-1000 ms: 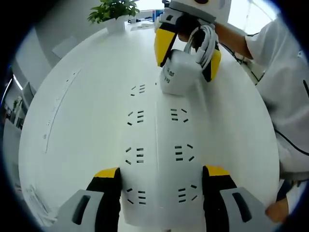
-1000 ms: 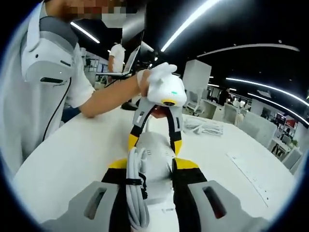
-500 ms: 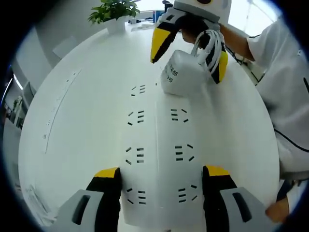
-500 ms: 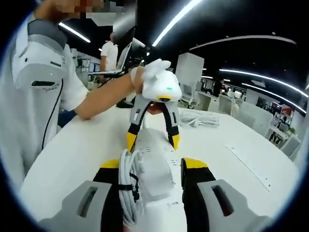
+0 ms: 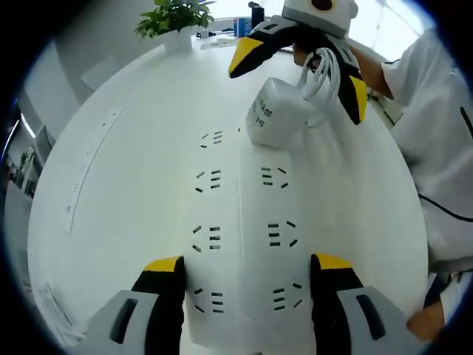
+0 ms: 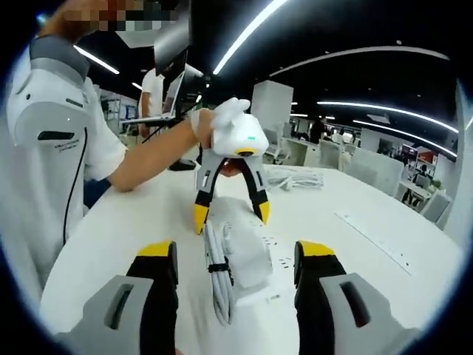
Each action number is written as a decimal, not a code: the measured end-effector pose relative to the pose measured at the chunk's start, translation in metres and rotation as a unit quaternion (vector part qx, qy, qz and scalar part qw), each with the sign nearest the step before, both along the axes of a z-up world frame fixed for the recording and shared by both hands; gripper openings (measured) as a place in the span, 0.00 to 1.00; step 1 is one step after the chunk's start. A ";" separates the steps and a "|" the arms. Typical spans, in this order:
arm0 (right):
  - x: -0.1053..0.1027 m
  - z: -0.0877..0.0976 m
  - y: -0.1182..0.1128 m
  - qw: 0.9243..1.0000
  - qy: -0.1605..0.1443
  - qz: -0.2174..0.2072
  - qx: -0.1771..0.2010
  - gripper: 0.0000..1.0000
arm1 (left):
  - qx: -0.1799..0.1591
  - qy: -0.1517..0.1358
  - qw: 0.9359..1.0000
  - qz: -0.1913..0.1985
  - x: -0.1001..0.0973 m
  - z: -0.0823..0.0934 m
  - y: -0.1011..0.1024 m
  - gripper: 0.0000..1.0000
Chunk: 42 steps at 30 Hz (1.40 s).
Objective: Straighten the power strip on the desk, plug the charger into it
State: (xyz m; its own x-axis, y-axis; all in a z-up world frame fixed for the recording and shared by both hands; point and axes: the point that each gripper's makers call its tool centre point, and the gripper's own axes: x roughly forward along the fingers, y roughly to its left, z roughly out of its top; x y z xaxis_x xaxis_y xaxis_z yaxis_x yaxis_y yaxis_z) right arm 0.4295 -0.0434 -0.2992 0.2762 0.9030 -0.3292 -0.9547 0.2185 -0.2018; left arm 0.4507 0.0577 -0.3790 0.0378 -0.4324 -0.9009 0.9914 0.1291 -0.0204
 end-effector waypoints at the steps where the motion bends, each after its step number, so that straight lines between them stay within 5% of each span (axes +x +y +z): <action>1: 0.003 0.000 0.002 1.000 -0.014 0.004 0.000 0.56 | 0.000 0.000 1.000 0.000 0.000 0.000 0.000 0.70; 8: 0.019 -0.010 0.016 0.999 -0.004 0.031 0.009 0.44 | 0.001 0.000 1.000 0.001 -0.001 0.000 0.000 0.70; 10: 0.012 -0.012 0.018 0.999 0.003 0.048 0.010 0.33 | 0.000 0.000 1.000 0.001 -0.001 0.000 0.000 0.70; 42: 0.002 -0.010 0.015 0.999 0.000 0.030 0.022 0.32 | -0.013 -0.001 1.000 -0.014 -0.001 0.001 -0.003 0.71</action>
